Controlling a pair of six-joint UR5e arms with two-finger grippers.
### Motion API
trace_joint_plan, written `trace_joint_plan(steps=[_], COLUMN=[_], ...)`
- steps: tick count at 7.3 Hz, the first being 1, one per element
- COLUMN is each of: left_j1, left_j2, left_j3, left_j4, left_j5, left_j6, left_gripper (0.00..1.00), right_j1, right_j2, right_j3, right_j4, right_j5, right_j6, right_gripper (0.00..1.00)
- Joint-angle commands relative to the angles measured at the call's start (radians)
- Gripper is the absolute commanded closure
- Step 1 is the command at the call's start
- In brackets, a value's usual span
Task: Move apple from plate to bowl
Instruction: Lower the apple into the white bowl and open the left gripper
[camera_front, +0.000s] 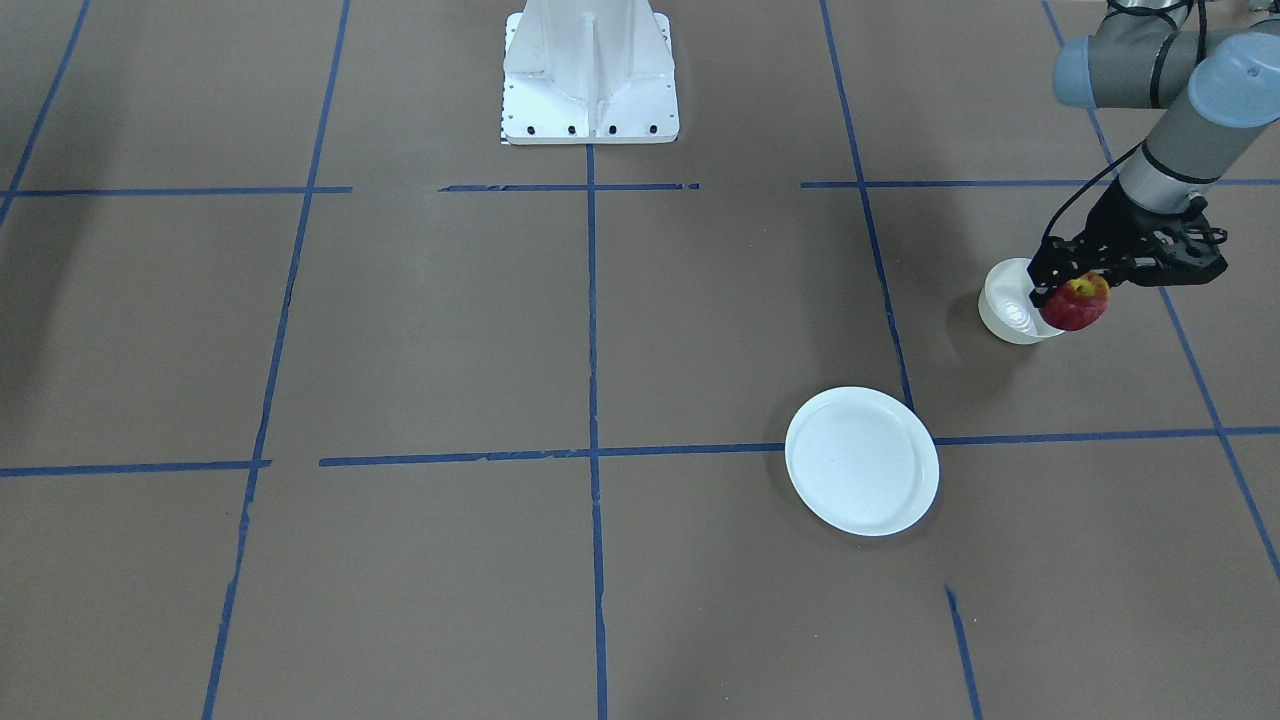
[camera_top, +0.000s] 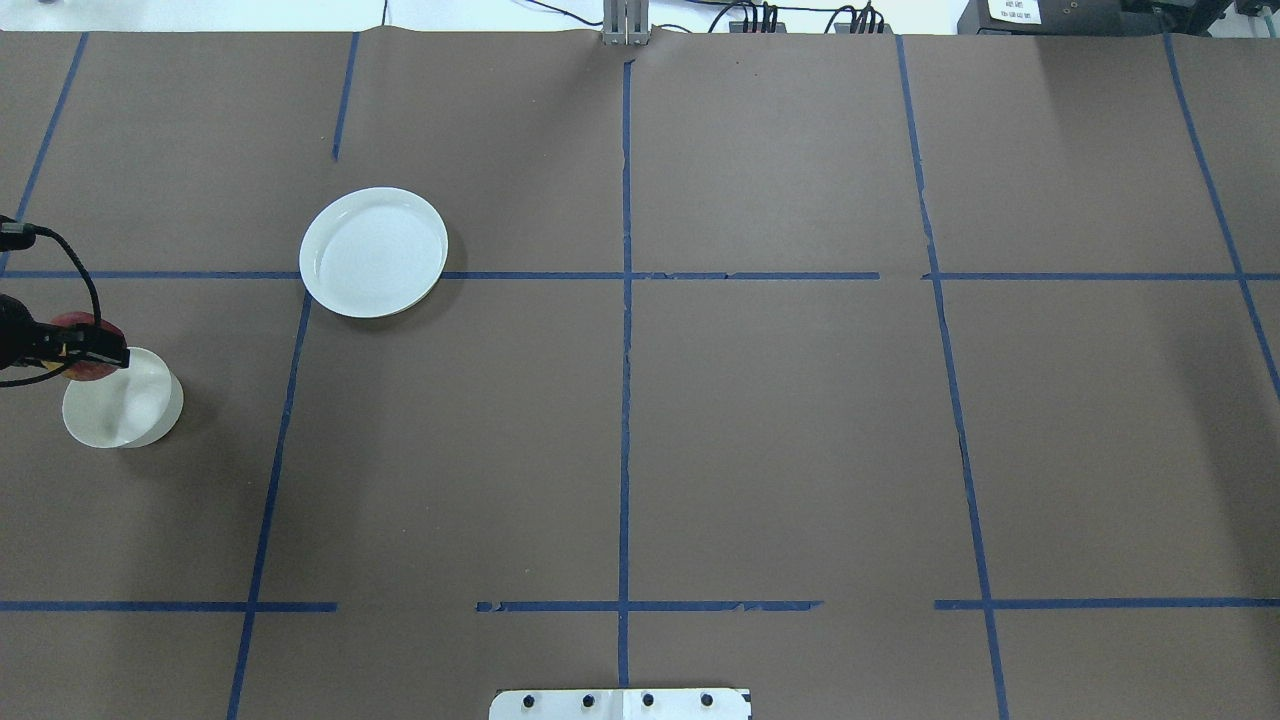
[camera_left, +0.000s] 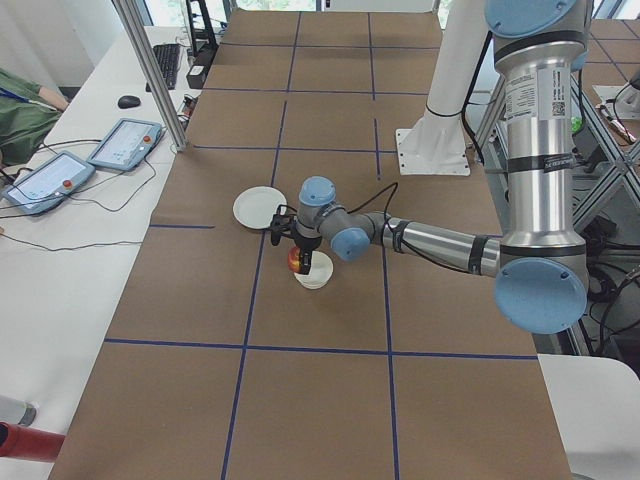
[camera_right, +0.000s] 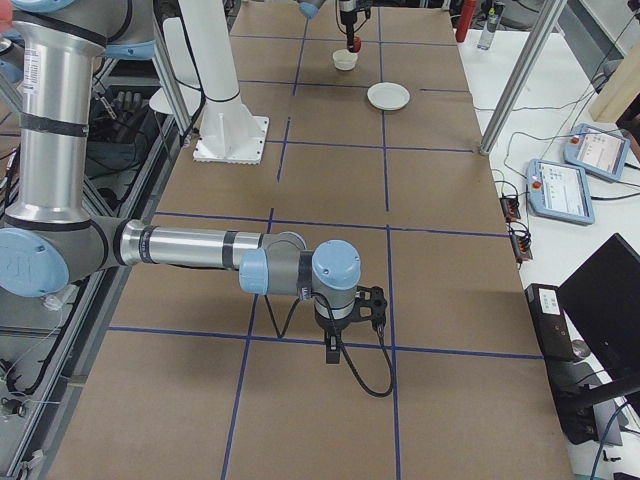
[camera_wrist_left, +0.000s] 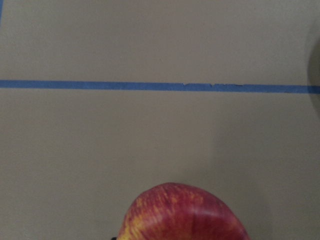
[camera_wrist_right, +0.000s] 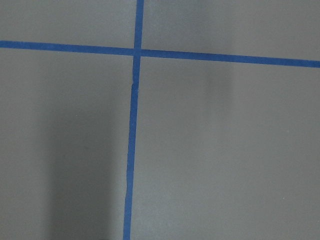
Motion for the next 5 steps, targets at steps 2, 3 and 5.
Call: trace_joint_plan(steps=[2, 3, 5], left_j1=[0.064, 0.070, 0.077], left_j2=[0.025, 0.037, 0.073], left_j3=[0.032, 0.032, 0.032], left_j4=[-0.061, -0.075, -0.130], left_j5=[0.002, 0.000, -0.003], left_j6=[-0.034, -0.031, -0.031], left_gripper=[0.95, 0.94, 0.88], right_j1=[0.000, 0.000, 0.000], right_j2=[0.000, 0.000, 0.000], right_j3=[0.000, 0.000, 0.000], right_j4=[0.000, -0.002, 0.000], right_j5=[0.000, 0.000, 0.000], right_j6=[0.000, 0.000, 0.000], right_gripper=[0.00, 0.00, 0.00])
